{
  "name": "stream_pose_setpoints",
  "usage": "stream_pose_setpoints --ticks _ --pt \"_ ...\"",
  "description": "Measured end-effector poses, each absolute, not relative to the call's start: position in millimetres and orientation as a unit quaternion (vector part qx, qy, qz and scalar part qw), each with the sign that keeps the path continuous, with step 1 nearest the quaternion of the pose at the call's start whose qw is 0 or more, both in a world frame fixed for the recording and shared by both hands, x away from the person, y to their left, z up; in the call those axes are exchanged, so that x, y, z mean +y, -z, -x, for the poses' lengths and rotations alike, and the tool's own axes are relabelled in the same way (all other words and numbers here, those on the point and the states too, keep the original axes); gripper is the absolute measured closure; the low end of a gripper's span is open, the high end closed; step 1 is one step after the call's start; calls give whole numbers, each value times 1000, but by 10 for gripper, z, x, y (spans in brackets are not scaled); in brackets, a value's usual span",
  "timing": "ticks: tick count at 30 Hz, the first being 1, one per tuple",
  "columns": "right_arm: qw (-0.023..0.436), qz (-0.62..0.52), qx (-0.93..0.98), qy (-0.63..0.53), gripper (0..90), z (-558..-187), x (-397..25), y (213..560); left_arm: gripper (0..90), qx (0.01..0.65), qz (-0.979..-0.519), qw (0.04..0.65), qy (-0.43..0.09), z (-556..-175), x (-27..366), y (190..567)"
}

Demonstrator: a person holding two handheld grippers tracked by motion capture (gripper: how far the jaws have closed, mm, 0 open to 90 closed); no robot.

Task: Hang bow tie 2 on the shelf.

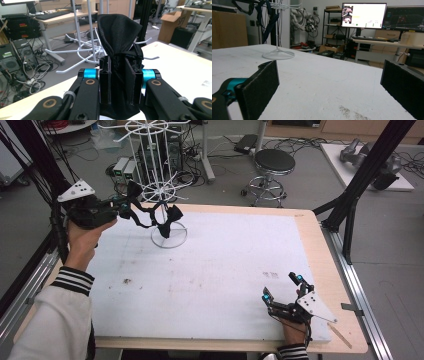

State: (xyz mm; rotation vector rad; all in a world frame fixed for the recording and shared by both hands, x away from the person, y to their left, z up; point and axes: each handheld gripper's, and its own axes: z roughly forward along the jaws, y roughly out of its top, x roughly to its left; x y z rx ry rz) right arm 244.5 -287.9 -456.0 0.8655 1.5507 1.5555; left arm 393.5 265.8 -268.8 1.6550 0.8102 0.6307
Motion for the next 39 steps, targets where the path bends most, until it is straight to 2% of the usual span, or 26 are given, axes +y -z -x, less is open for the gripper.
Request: stream_pose_setpoints --ticks 24,39 --pt "378 -342 607 -609 11 -2442 -2881 4562 761 363 -712 529 -286 -4193 2572 2581" --pt "381 -339 607 -609 11 -2447 -2884 4561 739 370 -725 509 -279 -4257 2508 2562"
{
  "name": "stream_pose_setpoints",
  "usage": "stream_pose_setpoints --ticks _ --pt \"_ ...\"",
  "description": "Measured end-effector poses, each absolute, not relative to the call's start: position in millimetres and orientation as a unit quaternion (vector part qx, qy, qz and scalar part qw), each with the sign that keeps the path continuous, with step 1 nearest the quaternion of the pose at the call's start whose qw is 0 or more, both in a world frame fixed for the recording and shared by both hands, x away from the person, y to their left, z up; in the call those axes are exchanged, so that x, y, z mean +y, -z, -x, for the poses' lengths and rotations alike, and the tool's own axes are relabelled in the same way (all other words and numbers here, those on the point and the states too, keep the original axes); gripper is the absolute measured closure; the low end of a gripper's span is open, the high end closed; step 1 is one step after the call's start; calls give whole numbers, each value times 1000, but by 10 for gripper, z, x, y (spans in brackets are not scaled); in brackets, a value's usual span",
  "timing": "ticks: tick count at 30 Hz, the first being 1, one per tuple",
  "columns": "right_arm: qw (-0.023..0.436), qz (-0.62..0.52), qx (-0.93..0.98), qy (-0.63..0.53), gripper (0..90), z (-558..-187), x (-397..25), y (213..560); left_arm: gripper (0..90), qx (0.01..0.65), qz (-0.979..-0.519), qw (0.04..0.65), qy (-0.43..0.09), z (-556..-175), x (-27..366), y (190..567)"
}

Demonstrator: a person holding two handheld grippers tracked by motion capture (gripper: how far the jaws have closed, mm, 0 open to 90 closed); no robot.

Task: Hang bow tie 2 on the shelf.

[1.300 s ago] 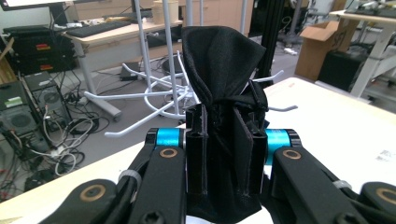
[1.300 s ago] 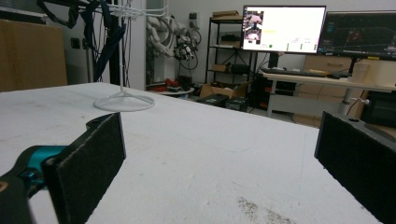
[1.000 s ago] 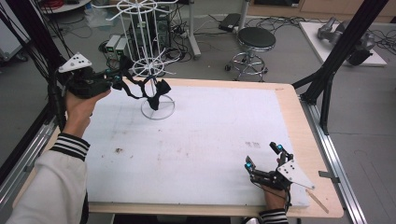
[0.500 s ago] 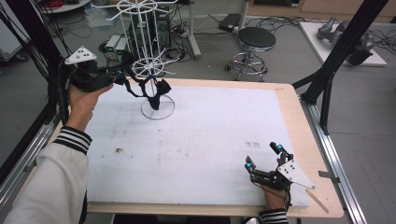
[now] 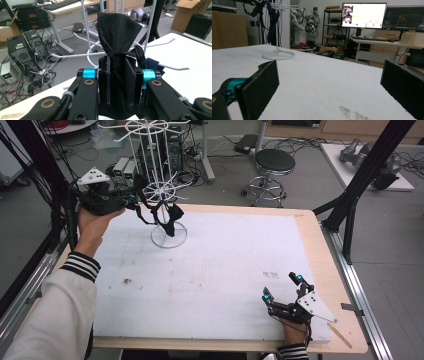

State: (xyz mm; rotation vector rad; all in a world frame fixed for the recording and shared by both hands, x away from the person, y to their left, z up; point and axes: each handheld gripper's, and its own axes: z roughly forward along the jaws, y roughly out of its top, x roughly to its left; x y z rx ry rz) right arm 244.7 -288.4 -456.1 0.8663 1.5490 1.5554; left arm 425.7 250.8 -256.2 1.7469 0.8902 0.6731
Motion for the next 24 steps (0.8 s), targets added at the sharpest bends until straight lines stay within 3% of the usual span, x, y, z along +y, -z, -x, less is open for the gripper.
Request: stream_pose_setpoints --ticks 10,16,24 --pt "379 -341 607 -609 11 -2442 -2880 4562 275 376 -707 533 -274 -4247 2494 2540" --pt "383 -337 609 -607 11 -2444 -2878 4562 170 344 -695 565 -283 -4047 2550 2550" --pt "380 -344 607 -607 12 -2452 -2882 4560 163 305 -671 607 -299 -3536 2815 2779"
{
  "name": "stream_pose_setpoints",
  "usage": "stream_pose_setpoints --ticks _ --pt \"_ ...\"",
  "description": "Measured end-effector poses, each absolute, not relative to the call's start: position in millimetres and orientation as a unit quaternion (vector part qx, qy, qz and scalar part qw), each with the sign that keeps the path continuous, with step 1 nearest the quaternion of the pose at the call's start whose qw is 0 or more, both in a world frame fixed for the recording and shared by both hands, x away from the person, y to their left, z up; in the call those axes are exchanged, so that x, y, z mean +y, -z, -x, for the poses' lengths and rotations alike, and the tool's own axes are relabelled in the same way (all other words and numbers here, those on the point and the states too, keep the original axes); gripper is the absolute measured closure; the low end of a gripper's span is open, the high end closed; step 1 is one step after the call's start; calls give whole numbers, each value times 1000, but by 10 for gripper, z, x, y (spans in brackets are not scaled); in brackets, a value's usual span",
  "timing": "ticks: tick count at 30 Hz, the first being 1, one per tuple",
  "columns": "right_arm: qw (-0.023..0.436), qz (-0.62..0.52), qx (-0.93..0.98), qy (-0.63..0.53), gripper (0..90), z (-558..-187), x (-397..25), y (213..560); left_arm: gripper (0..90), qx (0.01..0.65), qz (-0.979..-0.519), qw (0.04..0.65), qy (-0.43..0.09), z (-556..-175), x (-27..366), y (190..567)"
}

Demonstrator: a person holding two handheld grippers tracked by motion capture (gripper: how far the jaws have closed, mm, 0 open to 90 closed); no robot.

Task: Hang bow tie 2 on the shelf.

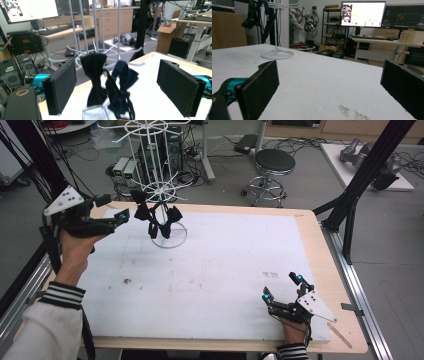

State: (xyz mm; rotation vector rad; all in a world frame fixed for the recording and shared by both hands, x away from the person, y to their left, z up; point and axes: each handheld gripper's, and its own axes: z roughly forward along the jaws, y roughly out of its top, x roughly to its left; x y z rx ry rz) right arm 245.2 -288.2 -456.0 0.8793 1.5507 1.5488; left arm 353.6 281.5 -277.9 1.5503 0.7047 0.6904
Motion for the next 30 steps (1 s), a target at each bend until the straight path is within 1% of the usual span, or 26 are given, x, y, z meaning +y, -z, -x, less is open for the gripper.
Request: stream_pose_setpoints --ticks 6,12,15,18,21,24,28,30 --pt "386 -340 608 -605 11 -2439 -2869 4561 163 283 -659 621 -317 -3231 2958 3100" --pt "391 -335 610 -603 12 -2428 -2856 4562 162 270 -656 625 -327 -3007 2976 3489" --pt "394 -333 611 -600 12 -2430 -2853 4561 155 273 -656 626 -322 -2922 2977 3719" --pt "392 -336 610 -601 11 -2428 -2852 4561 147 290 -647 631 -315 -2863 2983 3992" --pt "392 -337 609 -601 11 -2428 -2853 4561 142 307 -652 620 -310 -2834 2977 4259" --pt "393 -337 609 -601 12 -2426 -2851 4561 142 311 -647 617 -321 -2802 2971 4405" --pt "396 -335 609 -600 11 -2430 -2855 4561 139 318 -634 625 -325 -2751 2962 4527" --pt "393 -337 609 -601 11 -2427 -2853 4562 135 316 -627 627 -337 -2730 2955 4533"
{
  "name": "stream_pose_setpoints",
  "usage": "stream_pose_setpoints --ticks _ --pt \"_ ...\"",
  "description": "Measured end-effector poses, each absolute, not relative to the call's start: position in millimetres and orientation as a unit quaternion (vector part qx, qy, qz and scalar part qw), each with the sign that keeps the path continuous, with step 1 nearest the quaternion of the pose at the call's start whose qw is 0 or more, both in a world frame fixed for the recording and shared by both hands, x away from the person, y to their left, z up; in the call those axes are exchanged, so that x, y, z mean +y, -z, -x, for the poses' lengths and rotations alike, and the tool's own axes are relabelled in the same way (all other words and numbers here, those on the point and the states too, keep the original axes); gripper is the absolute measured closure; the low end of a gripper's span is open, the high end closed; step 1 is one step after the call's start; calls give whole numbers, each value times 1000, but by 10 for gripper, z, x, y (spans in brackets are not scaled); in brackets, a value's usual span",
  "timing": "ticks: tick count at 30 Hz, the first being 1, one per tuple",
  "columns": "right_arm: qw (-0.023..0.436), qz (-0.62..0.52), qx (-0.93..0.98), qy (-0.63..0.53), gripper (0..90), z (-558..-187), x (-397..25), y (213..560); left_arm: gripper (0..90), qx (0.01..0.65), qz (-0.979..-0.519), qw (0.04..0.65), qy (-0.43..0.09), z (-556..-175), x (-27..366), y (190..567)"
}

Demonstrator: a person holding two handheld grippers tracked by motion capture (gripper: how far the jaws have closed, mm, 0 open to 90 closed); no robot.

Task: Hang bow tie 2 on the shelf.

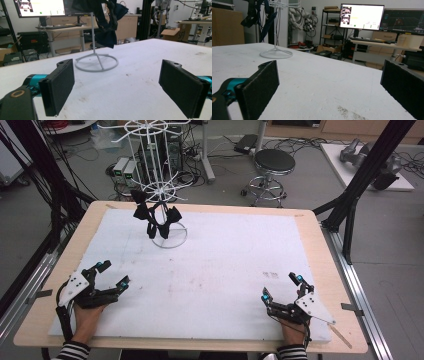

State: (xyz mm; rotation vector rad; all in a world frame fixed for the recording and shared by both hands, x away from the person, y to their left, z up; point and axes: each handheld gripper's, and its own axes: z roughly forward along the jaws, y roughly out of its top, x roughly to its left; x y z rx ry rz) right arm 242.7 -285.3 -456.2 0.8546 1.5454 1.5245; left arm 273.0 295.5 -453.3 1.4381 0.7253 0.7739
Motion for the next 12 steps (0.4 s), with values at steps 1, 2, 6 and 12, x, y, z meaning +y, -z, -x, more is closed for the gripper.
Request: stream_pose_setpoints --ticks 1,2,6,12 --pt "393 -337 609 -601 11 -2427 -2853 4562 135 315 -624 631 -336 -2732 2963 4521" --pt "393 -337 609 -601 12 -2427 -2853 4562 135 319 -624 632 -331 -2737 2969 4518" --pt "395 -334 609 -601 11 -2430 -2856 4561 130 329 -618 631 -335 -2729 2970 4547" --pt "393 -335 608 -602 11 -2431 -2858 4563 129 327 -614 634 -338 -2713 2974 4553"
